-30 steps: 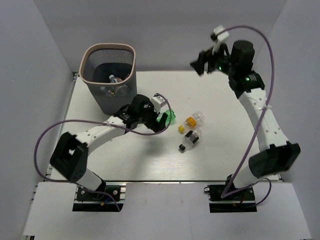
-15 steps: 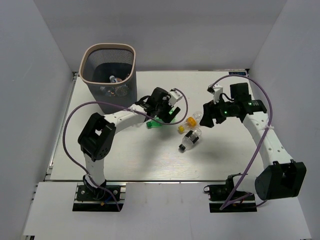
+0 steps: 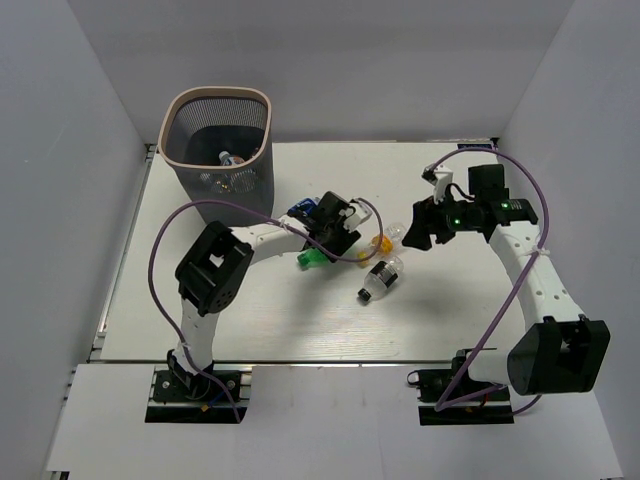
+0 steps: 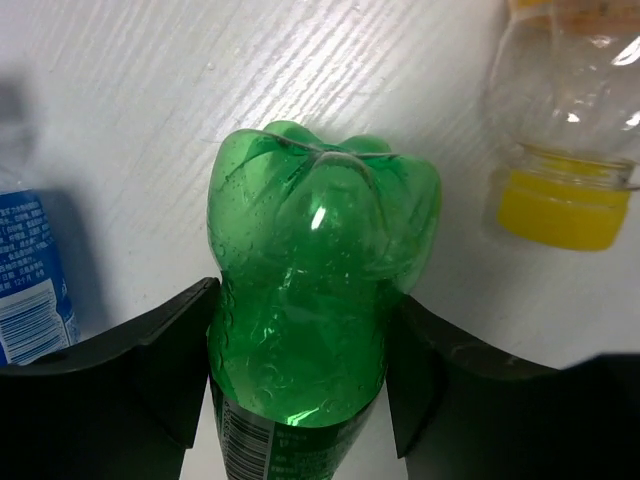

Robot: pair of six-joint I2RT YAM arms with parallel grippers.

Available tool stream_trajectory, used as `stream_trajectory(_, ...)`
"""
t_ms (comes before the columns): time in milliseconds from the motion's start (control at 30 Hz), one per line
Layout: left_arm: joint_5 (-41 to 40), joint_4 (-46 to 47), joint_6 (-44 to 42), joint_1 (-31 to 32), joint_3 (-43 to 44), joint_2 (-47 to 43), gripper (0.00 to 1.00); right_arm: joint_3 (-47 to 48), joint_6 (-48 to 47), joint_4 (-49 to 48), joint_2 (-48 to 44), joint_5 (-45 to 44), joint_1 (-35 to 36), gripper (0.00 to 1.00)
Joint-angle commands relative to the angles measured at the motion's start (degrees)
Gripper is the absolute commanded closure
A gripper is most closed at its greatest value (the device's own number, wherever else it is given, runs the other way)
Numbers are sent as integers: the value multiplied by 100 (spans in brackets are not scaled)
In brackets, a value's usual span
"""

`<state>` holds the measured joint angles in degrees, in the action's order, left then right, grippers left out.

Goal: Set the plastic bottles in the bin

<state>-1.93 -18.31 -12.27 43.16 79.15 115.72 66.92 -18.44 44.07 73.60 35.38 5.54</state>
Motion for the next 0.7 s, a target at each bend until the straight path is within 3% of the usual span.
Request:
stream_trajectory(0,166,-138,120,166,354,-313,60,-21,24,-276,-4,242,-88,30)
stream_trajectory(33,245,-199,189,167,425,-505,64,-90,7,-311,-21,259,-97,43)
stream_trajectory(133,492,-200,435,280,732,-875,77,-196,-335,-408,-91,373,-185,66)
stream_trajectory(200,554,-200,559,281,1057,-1235,88,-336,-843,-652,-161,470,-229,66)
stream_trajectory(267,554,-269,769,133,1564,-1385,90,-617,-1284,-829,-346,593,-316,50)
stream_trajectory(367,195,-480,902,70,2530,-1438,94,-924,-1680,-1339,-495,602,-369,34)
stream_trajectory(567,-1176,-911,1384,-430,4754,-947,91,-847,-1628,-1534,-233,654,-440,33)
stream_trajectory(667,-2028,-912,1569,-843,4916,-893,90,-838,-1584,-1604,-206,646,-457,33)
